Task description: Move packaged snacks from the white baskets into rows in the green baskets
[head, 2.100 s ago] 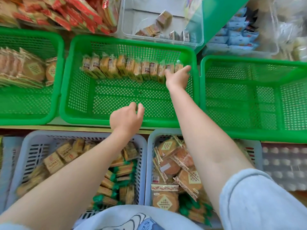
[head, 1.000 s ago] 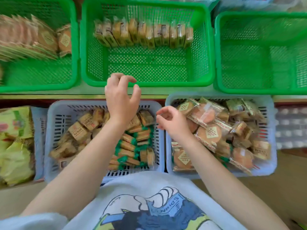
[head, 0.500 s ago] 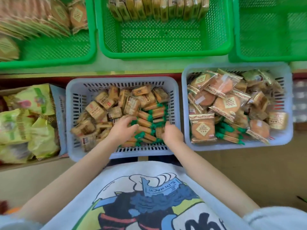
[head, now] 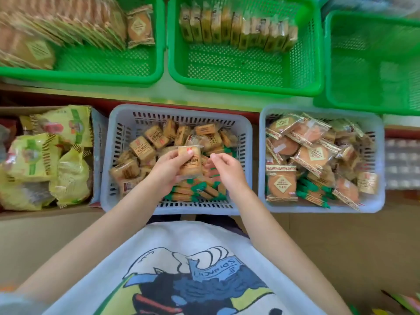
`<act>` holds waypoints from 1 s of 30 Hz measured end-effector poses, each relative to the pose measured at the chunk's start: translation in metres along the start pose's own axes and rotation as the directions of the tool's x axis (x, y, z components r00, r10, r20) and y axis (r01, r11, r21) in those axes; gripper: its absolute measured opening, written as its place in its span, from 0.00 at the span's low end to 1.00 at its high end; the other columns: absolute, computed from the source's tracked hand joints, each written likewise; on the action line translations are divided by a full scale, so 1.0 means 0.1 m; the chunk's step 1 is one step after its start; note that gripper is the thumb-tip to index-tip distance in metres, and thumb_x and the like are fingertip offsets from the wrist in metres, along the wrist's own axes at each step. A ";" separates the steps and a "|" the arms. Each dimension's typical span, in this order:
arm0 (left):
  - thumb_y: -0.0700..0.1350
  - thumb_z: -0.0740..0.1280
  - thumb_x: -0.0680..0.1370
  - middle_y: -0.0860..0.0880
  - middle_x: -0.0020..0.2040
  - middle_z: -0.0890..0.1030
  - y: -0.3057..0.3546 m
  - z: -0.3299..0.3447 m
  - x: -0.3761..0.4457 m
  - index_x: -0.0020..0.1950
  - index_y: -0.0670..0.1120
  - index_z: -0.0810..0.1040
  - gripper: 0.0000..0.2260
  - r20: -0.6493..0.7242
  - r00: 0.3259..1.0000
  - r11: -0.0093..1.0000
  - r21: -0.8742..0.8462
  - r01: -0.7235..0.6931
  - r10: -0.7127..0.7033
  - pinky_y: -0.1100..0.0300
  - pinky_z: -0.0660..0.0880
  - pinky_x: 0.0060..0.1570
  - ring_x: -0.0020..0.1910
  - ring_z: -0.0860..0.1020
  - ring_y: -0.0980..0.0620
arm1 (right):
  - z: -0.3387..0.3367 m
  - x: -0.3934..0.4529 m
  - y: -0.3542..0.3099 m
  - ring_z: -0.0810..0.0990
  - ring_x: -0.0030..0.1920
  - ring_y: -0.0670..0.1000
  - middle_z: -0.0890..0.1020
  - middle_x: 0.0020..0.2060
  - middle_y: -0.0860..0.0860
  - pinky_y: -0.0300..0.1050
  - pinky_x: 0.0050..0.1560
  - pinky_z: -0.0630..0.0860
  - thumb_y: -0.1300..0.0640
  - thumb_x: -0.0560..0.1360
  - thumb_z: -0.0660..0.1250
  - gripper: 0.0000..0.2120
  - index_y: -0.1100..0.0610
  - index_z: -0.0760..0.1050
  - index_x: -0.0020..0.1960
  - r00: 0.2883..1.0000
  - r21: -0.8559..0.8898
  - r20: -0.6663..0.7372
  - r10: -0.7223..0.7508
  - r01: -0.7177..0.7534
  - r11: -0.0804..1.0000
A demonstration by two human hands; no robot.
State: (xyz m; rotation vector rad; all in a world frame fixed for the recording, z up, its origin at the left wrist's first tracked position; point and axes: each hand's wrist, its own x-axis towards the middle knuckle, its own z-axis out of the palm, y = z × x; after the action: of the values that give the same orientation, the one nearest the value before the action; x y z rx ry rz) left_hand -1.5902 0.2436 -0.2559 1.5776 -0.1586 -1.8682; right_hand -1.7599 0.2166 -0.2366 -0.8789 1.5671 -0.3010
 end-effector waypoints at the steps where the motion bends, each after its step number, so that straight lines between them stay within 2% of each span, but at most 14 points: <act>1: 0.47 0.70 0.79 0.42 0.56 0.85 0.02 -0.11 0.00 0.65 0.44 0.77 0.15 -0.045 0.999 1.000 -0.020 0.006 -0.007 0.48 0.81 0.55 0.54 0.84 0.45 | 0.04 0.08 0.00 0.84 0.41 0.51 0.85 0.46 0.53 0.46 0.42 0.81 0.53 0.83 0.63 0.09 0.57 0.79 0.51 0.998 0.011 -0.044 0.034 -0.033 0.999; 3: 0.46 0.71 0.79 0.43 0.56 0.85 0.02 -0.36 -0.01 0.66 0.44 0.76 0.17 -0.087 0.996 0.998 -0.063 0.023 -0.028 0.47 0.81 0.54 0.54 0.84 0.45 | 0.15 0.27 0.00 0.83 0.43 0.51 0.83 0.48 0.53 0.43 0.42 0.81 0.55 0.82 0.63 0.10 0.59 0.78 0.58 0.991 -0.014 -0.074 0.108 -0.109 0.994; 5: 0.45 0.70 0.79 0.42 0.56 0.85 0.00 -0.57 -0.03 0.66 0.44 0.76 0.16 -0.100 0.994 0.992 -0.124 0.033 -0.046 0.48 0.82 0.50 0.53 0.85 0.46 | 0.33 0.45 -0.02 0.81 0.46 0.51 0.80 0.52 0.51 0.46 0.49 0.82 0.53 0.82 0.65 0.16 0.59 0.74 0.67 0.979 -0.080 -0.061 0.194 -0.199 0.977; 8: 0.44 0.69 0.80 0.43 0.56 0.85 -0.04 -0.79 -0.09 0.65 0.44 0.76 0.14 -0.119 0.991 0.981 -0.191 0.035 -0.058 0.53 0.83 0.42 0.53 0.85 0.46 | 0.65 0.67 -0.06 0.80 0.53 0.55 0.76 0.60 0.54 0.52 0.59 0.80 0.51 0.82 0.64 0.26 0.61 0.64 0.76 0.951 -0.113 -0.087 0.298 -0.306 0.945; 10: 0.44 0.68 0.80 0.43 0.56 0.85 -0.07 -0.92 -0.11 0.67 0.43 0.74 0.16 -0.140 0.988 0.979 -0.199 0.030 -0.059 0.52 0.83 0.41 0.54 0.84 0.45 | 0.82 0.78 -0.05 0.80 0.57 0.58 0.74 0.63 0.56 0.55 0.59 0.80 0.50 0.82 0.64 0.27 0.62 0.64 0.75 0.936 -0.136 -0.181 0.303 -0.329 0.934; 12: 0.45 0.68 0.80 0.43 0.56 0.85 -0.09 -1.03 -0.12 0.68 0.44 0.74 0.17 -0.158 0.985 0.982 -0.187 0.038 -0.068 0.50 0.83 0.44 0.54 0.84 0.45 | 0.93 0.83 -0.01 0.79 0.59 0.60 0.74 0.67 0.58 0.56 0.59 0.80 0.50 0.81 0.66 0.25 0.61 0.68 0.72 0.924 -0.130 -0.260 0.281 -0.322 0.938; 14: 0.47 0.67 0.81 0.43 0.58 0.84 -0.09 -1.08 -0.13 0.70 0.45 0.73 0.18 -0.150 0.986 0.984 -0.174 0.047 -0.073 0.50 0.82 0.46 0.56 0.84 0.45 | 0.96 0.83 0.00 0.79 0.60 0.60 0.77 0.65 0.57 0.57 0.61 0.78 0.51 0.79 0.69 0.23 0.60 0.71 0.69 0.920 -0.078 -0.280 0.274 -0.306 0.949; 16: 0.49 0.67 0.81 0.43 0.59 0.84 -0.06 -1.11 -0.14 0.70 0.46 0.73 0.18 -0.129 0.990 0.985 -0.169 0.043 -0.065 0.51 0.82 0.46 0.56 0.84 0.45 | 0.92 0.75 -0.05 0.78 0.62 0.60 0.77 0.64 0.54 0.56 0.63 0.76 0.49 0.78 0.71 0.26 0.59 0.69 0.71 0.926 -0.028 -0.252 0.282 -0.298 0.954; 18: 0.49 0.67 0.81 0.44 0.59 0.84 0.01 -1.10 -0.13 0.70 0.46 0.72 0.18 -0.120 0.992 0.984 -0.174 0.027 -0.049 0.50 0.82 0.48 0.56 0.84 0.45 | 0.83 0.57 -0.19 0.78 0.61 0.57 0.77 0.60 0.48 0.52 0.59 0.77 0.50 0.78 0.71 0.26 0.58 0.69 0.71 0.950 0.019 -0.180 0.255 -0.256 0.966; 20: 0.50 0.67 0.81 0.44 0.59 0.83 0.12 -1.03 -0.11 0.69 0.47 0.72 0.18 -0.112 0.993 0.988 -0.153 0.017 -0.034 0.46 0.81 0.56 0.58 0.83 0.44 | 0.68 0.35 -0.35 0.82 0.55 0.52 0.81 0.58 0.48 0.47 0.50 0.78 0.51 0.77 0.72 0.23 0.56 0.72 0.68 0.984 0.086 -0.059 0.166 -0.160 0.983; 23: 0.55 0.69 0.78 0.45 0.59 0.84 0.39 -0.76 -0.06 0.68 0.48 0.74 0.21 -0.062 0.998 0.995 -0.096 -0.036 0.030 0.42 0.76 0.63 0.58 0.82 0.44 | 0.47 0.05 -0.58 0.83 0.50 0.49 0.84 0.53 0.50 0.47 0.50 0.80 0.53 0.75 0.74 0.19 0.54 0.71 0.62 1.000 0.171 0.026 0.009 -0.014 0.985; 27: 0.66 0.74 0.68 0.46 0.63 0.81 0.84 -0.19 -0.10 0.70 0.48 0.72 0.36 0.070 0.989 0.991 -0.005 -0.134 0.134 0.45 0.77 0.61 0.60 0.80 0.47 | 0.33 -0.16 -0.92 0.81 0.46 0.47 0.82 0.49 0.50 0.38 0.43 0.77 0.51 0.77 0.73 0.10 0.51 0.74 0.53 0.975 -0.019 -0.060 -0.212 0.211 0.977; 28: 0.65 0.74 0.70 0.46 0.62 0.81 0.93 -0.06 -0.11 0.68 0.48 0.72 0.34 0.100 0.980 0.985 0.014 -0.172 0.169 0.48 0.78 0.57 0.59 0.81 0.47 | 0.31 -0.17 -1.00 0.80 0.46 0.47 0.82 0.48 0.50 0.38 0.44 0.76 0.50 0.77 0.73 0.09 0.50 0.75 0.52 0.957 -0.067 -0.103 -0.272 0.267 0.961; 30: 0.56 0.71 0.77 0.45 0.57 0.83 1.09 0.14 -0.08 0.65 0.45 0.74 0.22 0.159 0.956 0.969 -0.040 -0.243 0.246 0.53 0.81 0.46 0.53 0.83 0.48 | 0.23 -0.14 -1.14 0.79 0.48 0.48 0.80 0.50 0.52 0.39 0.45 0.77 0.47 0.76 0.73 0.10 0.49 0.76 0.52 0.922 -0.087 -0.168 -0.349 0.339 0.937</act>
State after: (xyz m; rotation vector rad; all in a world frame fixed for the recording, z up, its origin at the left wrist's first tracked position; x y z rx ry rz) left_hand -1.5577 0.1604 -0.1917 1.3242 -0.3895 -1.7946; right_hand -1.6979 0.1555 -0.1576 -1.2016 1.5883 -0.6058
